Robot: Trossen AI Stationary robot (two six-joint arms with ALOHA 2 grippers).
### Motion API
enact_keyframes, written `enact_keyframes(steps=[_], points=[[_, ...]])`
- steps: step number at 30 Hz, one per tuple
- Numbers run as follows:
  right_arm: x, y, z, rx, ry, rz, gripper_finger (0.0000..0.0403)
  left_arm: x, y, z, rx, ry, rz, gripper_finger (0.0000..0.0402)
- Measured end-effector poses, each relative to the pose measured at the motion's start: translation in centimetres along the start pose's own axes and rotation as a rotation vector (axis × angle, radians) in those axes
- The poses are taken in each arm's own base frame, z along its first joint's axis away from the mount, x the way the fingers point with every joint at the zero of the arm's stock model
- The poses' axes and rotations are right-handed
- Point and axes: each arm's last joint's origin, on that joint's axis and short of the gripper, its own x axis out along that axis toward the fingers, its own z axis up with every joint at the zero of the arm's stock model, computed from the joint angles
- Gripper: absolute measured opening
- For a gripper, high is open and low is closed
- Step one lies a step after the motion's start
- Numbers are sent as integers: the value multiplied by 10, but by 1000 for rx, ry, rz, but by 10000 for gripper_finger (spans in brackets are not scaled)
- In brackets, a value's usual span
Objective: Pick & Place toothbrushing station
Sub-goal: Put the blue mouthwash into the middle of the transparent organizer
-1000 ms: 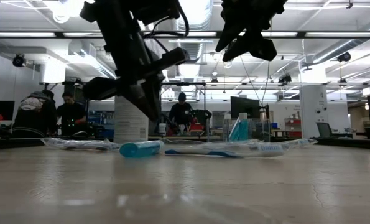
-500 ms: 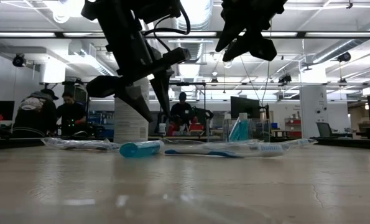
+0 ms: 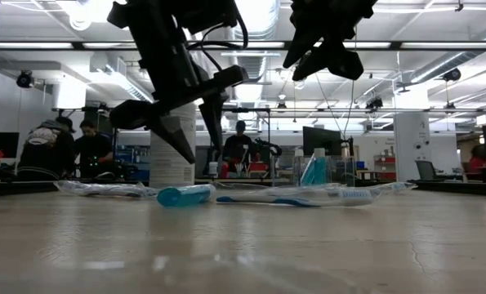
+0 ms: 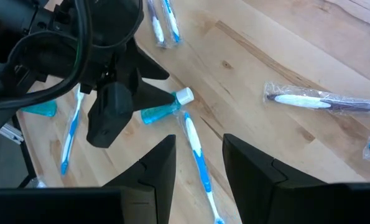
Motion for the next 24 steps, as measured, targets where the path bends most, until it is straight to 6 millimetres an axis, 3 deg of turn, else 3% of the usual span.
enact_keyframes(steps=[12,24], points=[[0,0,0,0,0,0,128,14,8,11,3,162,50,214],[0,0,0,0,0,0,128,12,3,21,273,152,8,213]])
